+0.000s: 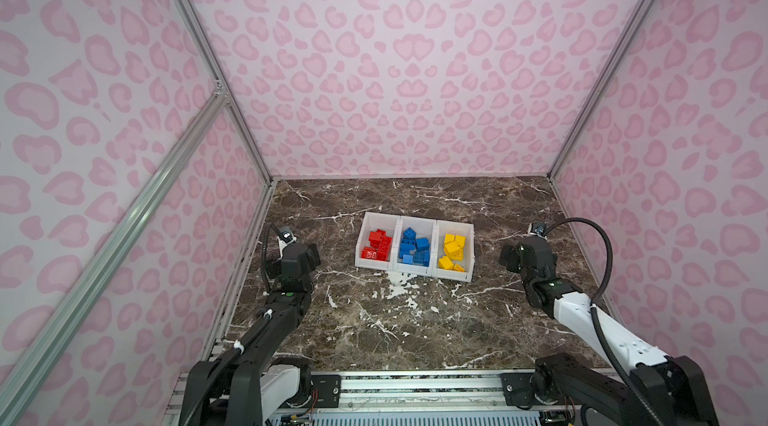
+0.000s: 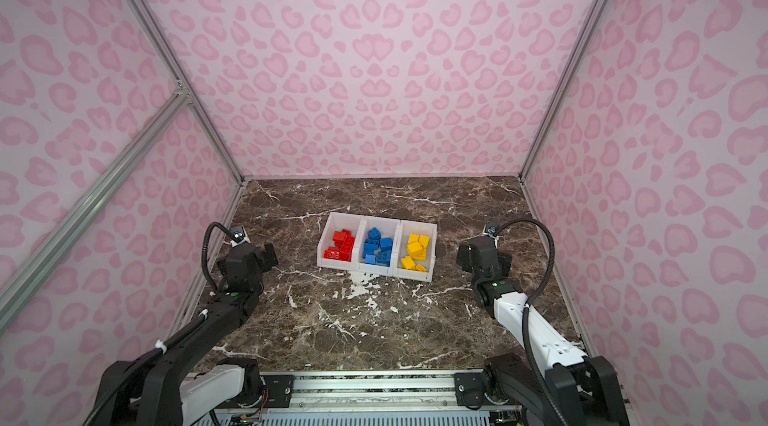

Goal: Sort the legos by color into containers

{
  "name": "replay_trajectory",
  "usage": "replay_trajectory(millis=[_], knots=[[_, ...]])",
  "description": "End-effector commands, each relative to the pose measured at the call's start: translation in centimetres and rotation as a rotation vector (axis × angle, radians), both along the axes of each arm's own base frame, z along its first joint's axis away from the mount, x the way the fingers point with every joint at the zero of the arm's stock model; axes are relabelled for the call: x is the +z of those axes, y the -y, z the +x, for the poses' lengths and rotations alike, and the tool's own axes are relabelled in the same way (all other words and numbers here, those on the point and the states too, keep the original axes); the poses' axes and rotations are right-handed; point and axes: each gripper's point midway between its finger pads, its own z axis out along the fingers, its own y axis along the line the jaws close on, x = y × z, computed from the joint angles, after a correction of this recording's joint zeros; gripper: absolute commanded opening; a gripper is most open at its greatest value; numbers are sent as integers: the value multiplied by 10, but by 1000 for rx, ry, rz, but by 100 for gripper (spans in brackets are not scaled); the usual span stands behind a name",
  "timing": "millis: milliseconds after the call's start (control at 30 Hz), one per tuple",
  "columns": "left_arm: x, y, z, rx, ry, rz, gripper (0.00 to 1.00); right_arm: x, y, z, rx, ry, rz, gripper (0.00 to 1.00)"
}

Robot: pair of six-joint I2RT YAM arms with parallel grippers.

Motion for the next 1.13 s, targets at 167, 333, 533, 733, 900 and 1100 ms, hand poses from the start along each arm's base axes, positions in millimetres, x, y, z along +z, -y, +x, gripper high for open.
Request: replay_trajectory(millis=[167, 333, 533, 733, 900, 1100], knots=[[12, 9, 54, -109, 201, -81, 97, 18, 24, 51, 6, 263, -109, 100], [6, 41, 53, -298, 256, -49, 97, -2, 21, 48, 33, 314, -103, 100], [2, 41, 53, -304, 214, -63, 97, -5, 23, 51, 24, 272, -102, 100], [3, 43, 55, -313, 212, -57, 97, -5, 23, 51, 24, 270, -103, 100], [-2, 49, 61, -357, 185, -71, 97, -5, 23, 52, 23, 271, -102, 100], [2, 49, 57, -363, 205, -67, 97, -5, 23, 51, 24, 269, -101, 100]])
